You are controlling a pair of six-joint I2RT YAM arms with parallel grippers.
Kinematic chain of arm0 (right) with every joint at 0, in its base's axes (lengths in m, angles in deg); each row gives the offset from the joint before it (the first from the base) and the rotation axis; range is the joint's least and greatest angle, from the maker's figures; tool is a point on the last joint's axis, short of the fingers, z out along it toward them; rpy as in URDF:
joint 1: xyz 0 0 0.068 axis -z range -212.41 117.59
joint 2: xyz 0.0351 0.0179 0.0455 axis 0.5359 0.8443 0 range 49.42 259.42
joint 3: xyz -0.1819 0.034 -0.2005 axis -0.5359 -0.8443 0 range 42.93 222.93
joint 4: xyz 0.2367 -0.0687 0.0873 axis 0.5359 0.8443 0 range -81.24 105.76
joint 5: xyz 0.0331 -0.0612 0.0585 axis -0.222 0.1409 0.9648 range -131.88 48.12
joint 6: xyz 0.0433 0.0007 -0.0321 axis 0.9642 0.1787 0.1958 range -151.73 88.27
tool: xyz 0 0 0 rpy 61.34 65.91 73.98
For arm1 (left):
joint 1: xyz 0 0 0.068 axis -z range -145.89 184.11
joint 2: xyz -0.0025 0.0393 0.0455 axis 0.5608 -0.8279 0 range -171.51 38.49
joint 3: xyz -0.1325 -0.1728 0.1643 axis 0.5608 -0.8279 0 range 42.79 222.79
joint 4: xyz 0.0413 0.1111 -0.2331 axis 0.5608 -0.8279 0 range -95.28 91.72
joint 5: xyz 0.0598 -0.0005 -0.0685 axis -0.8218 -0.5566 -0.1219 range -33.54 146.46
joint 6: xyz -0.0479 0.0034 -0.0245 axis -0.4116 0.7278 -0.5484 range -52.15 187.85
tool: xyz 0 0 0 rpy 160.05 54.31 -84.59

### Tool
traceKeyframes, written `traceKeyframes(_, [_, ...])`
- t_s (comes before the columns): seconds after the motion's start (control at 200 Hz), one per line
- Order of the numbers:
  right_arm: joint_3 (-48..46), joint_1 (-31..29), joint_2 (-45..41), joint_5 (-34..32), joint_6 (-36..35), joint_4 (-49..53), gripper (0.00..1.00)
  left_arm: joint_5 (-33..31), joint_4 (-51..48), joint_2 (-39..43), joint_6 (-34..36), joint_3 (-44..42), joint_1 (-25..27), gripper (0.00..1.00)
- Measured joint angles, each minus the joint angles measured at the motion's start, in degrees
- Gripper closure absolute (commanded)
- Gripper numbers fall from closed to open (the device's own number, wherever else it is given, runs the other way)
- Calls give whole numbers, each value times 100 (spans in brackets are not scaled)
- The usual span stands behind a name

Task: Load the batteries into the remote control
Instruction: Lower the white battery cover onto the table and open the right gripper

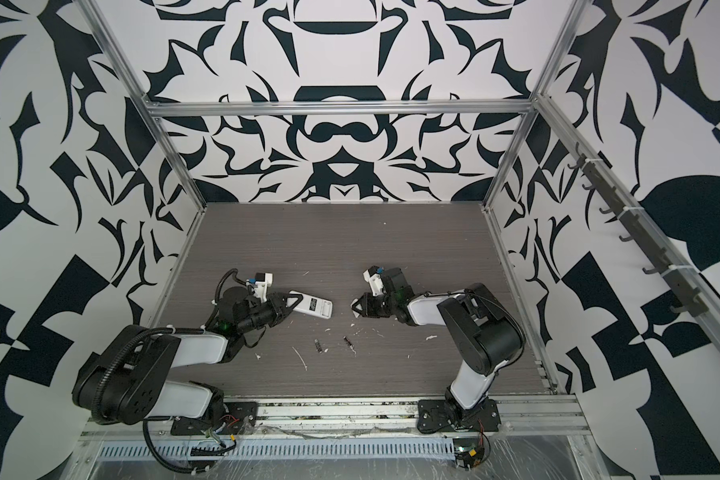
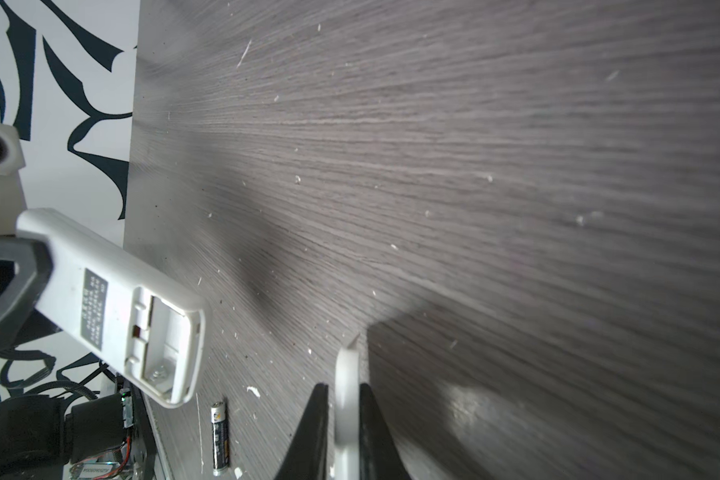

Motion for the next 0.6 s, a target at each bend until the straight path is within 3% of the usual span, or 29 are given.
traceKeyframes(0.31, [-42, 11, -42, -184, -26, 2, 54, -13, -459, 358, 190, 7, 0, 99])
traceKeyframes(0.6, [-55, 11, -229, -479, -118, 170, 46, -81, -975, 645, 417, 11, 0, 99])
